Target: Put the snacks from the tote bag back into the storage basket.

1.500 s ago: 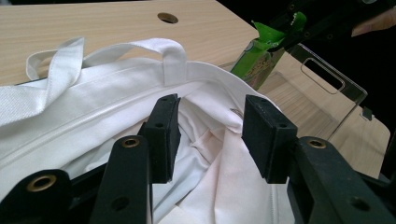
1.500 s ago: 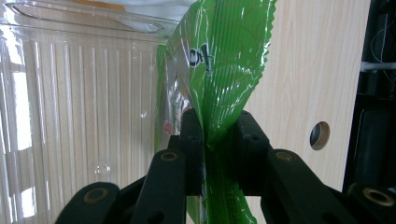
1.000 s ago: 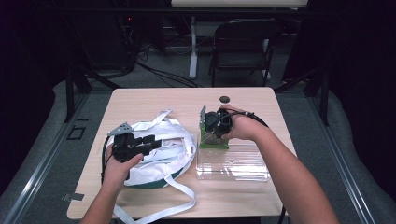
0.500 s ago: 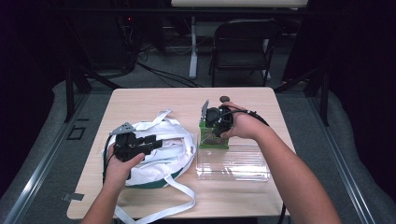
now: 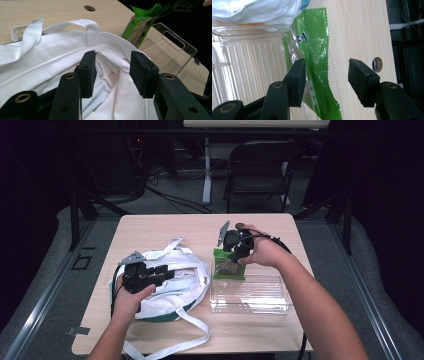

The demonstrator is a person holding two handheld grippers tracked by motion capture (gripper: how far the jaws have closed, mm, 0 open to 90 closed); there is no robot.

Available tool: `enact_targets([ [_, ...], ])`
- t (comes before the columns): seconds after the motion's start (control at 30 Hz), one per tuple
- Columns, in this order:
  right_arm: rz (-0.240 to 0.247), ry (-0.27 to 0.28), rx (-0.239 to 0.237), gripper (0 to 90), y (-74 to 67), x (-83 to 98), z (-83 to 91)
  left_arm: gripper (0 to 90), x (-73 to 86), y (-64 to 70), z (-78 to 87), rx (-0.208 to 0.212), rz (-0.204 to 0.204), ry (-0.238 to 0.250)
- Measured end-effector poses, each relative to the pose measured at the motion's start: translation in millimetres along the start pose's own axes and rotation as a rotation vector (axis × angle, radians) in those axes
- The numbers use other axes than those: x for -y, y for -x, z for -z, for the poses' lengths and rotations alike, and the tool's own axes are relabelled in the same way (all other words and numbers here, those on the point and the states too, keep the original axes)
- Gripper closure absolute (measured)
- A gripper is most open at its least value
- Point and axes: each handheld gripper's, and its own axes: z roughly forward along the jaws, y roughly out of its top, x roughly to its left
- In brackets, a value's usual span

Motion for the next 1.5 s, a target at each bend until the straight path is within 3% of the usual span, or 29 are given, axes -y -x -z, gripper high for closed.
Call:
enact_targets([
  [1.07,-0.043,0.074,0.000,48.9,1.3,1.1,22.0,55.9,0.5,1.8,-0.9,0.002,-0.003,-0.001],
  [1.43,-0.121,0.070,0.016,49.2,-3.0,2.5,36.6,55.9,0.4,1.1,1.2,0.000,-0.006,0.001],
  [1.5,-0.169,0.094,0.012,48.7,-3.4,4.1,41.9,55.9,0.7,1.0,1.4,0.001,-0.006,0.002],
])
